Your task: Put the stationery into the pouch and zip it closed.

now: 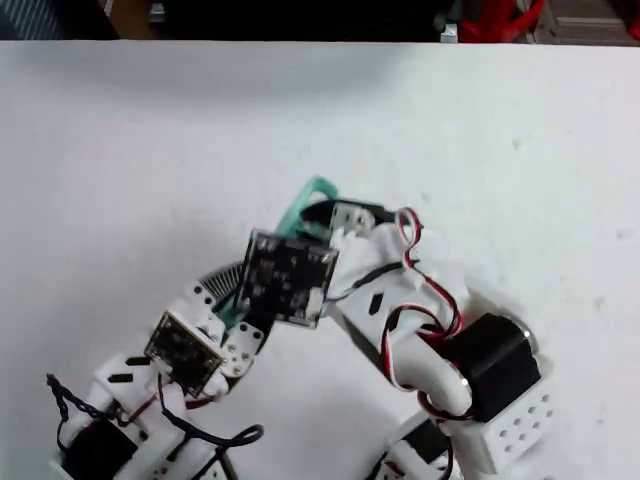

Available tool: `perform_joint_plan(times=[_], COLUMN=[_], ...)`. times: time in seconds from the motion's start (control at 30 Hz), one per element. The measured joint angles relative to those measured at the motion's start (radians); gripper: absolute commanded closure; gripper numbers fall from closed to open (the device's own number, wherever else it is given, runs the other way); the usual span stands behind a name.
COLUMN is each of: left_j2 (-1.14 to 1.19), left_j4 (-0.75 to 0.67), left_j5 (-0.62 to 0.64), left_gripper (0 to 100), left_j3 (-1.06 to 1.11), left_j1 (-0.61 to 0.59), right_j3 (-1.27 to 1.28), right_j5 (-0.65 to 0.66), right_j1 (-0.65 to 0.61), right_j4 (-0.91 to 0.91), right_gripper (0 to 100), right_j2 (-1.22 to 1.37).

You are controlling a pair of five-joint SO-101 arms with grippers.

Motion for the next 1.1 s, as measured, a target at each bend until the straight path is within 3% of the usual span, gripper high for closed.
perform_joint_plan(times=[0.33,0.67,1.1], left_j2=[0.000,0.008,0.017], left_j4=[-0.002,-0.003,0.011], left_j5=[-0.015,-0.023,-0.023], left_gripper=[98,98,98], left_j3=[0.003,0.006,-0.008], left_j1=[-0.008,-0.008,-0.008], right_j3=[-0.002,-0.003,-0.002], right_j5=[-0.015,0.061,0.074], right_j1=[0.071,0.183,0.232], right_j4=[-0.112,-0.183,-0.244], right_gripper=[98.0,98.0,98.0], right_j2=[0.150,0.232,0.265])
